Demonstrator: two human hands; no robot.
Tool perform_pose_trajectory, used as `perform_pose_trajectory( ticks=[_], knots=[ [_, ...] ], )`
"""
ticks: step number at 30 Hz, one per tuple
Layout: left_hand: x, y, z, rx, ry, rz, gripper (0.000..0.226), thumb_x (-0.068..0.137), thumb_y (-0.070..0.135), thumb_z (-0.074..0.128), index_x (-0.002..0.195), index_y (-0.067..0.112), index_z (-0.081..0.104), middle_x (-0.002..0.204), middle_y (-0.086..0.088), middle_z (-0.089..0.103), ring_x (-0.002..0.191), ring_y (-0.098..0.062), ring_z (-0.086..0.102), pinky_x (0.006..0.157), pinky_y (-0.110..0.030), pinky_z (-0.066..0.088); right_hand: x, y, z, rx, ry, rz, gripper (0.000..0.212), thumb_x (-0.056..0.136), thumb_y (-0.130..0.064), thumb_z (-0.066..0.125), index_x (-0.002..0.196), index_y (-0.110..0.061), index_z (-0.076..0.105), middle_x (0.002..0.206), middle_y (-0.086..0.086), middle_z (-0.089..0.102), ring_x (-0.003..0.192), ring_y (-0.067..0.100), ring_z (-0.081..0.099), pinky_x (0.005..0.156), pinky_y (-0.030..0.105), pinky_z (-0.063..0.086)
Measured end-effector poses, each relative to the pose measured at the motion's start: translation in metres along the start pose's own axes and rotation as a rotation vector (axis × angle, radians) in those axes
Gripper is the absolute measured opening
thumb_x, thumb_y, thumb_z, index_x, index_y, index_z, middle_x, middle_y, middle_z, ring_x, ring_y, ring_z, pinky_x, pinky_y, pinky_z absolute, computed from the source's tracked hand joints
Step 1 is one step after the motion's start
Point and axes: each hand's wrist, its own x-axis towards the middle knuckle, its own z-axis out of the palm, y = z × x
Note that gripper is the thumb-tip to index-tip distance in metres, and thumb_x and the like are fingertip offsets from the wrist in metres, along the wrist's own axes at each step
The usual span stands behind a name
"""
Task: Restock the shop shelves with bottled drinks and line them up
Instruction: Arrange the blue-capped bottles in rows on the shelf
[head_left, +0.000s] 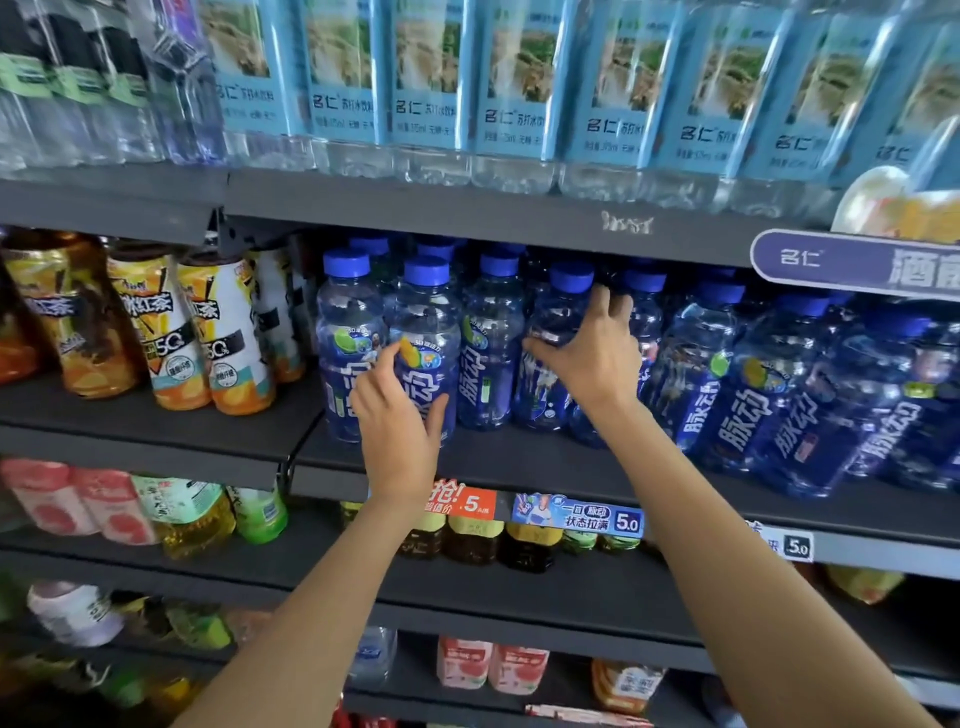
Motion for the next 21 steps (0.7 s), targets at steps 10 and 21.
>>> perform_pose_trajectory(
  ticks=[10, 21],
  knots=[
    [0.000, -0.003, -0.003, -0.033, -0.016, 0.011, 0.061, 0.084, 0.022, 0.065, 0.134, 0.006, 0.033, 0.118, -0.019, 0.044, 0.109, -0.031, 0.044, 0.084, -0.037, 0.045, -0.016, -0.010, -0.005, -0.013, 0.048, 0.076, 0.083, 0.072, -0.055, 0.071, 0.128, -0.003, 0.037, 0.132, 0.015, 0.034, 0.115, 0.033, 0.048, 0.074, 0.035, 0.043],
    [-0.023, 0.019, -0.006, -0.024, -0.109, 0.321, 0.052, 0.075, -0.011, 0.062, 0.125, -0.002, 0.049, 0.118, -0.020, 0.053, 0.106, -0.033, 0.055, 0.087, -0.040, 0.051, -0.011, 0.003, -0.025, 0.284, -0.245, 0.019, 0.078, 0.081, -0.041, 0.068, 0.141, -0.008, 0.032, 0.136, 0.013, 0.047, 0.130, 0.030, 0.039, 0.100, 0.034, 0.037]
  ],
)
